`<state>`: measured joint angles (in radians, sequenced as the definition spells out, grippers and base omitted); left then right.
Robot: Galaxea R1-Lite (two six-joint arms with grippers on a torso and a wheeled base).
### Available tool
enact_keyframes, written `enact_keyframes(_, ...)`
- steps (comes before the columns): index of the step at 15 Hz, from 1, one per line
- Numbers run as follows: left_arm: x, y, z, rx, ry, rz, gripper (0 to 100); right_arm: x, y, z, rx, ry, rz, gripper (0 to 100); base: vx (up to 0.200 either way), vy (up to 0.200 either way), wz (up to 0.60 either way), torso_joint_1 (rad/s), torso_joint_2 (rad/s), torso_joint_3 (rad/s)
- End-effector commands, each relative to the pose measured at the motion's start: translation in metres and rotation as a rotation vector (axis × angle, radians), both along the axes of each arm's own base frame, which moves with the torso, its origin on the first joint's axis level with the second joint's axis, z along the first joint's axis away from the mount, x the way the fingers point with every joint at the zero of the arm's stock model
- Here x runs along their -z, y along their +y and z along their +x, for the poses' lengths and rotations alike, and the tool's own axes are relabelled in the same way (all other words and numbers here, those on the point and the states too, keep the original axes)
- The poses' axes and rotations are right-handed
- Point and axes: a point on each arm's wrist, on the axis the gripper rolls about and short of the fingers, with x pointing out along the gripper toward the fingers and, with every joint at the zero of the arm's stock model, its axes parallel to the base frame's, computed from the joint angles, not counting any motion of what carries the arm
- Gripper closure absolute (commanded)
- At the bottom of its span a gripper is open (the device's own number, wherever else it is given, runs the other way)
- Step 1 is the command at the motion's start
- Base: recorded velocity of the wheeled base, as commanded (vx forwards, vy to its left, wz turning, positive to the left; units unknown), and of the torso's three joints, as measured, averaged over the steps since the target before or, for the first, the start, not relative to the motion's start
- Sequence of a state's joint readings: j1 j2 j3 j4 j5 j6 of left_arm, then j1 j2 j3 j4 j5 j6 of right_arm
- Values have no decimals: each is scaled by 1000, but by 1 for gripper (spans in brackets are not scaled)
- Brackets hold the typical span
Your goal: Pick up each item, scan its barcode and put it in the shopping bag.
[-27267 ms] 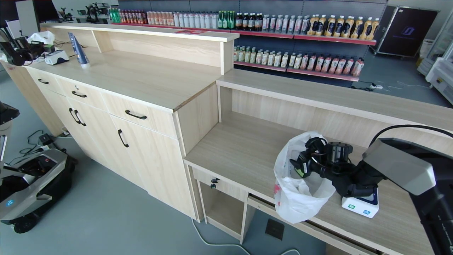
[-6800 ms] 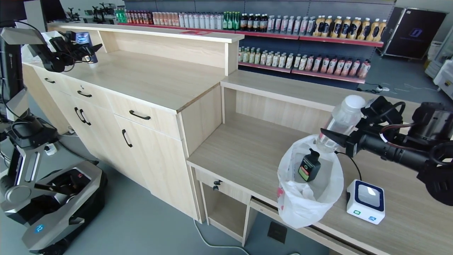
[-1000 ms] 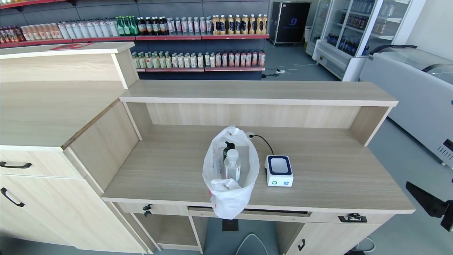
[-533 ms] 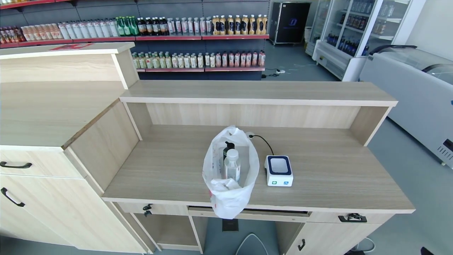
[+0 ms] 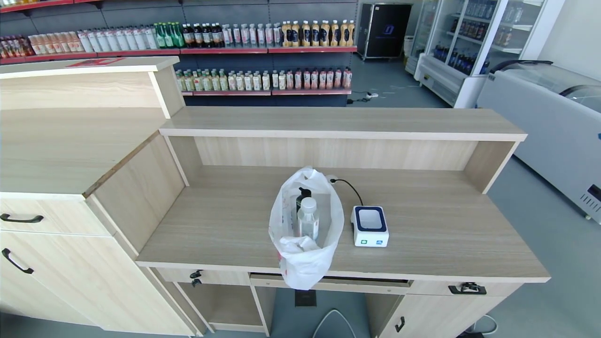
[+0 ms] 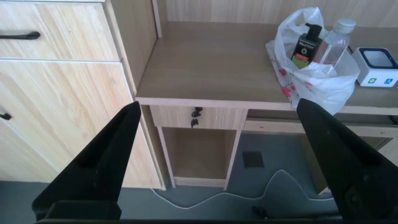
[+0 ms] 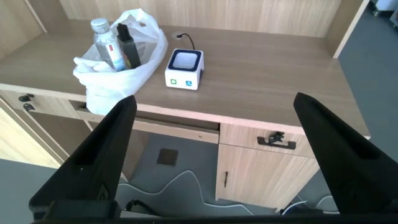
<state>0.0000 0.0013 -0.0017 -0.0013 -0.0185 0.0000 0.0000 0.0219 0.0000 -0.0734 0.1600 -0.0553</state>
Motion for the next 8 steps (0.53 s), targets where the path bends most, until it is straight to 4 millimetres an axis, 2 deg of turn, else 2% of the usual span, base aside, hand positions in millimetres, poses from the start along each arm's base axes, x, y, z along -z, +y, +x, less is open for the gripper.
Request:
enact_keyframes(1,0,0,0,0,0,0,0,0,0,-2,-3,-20,3,0,0,0,0,0,0,0)
enact_keyframes(8,0,0,0,0,0,0,0,0,0,-2,-3,-20,3,0,0,0,0,0,0,0)
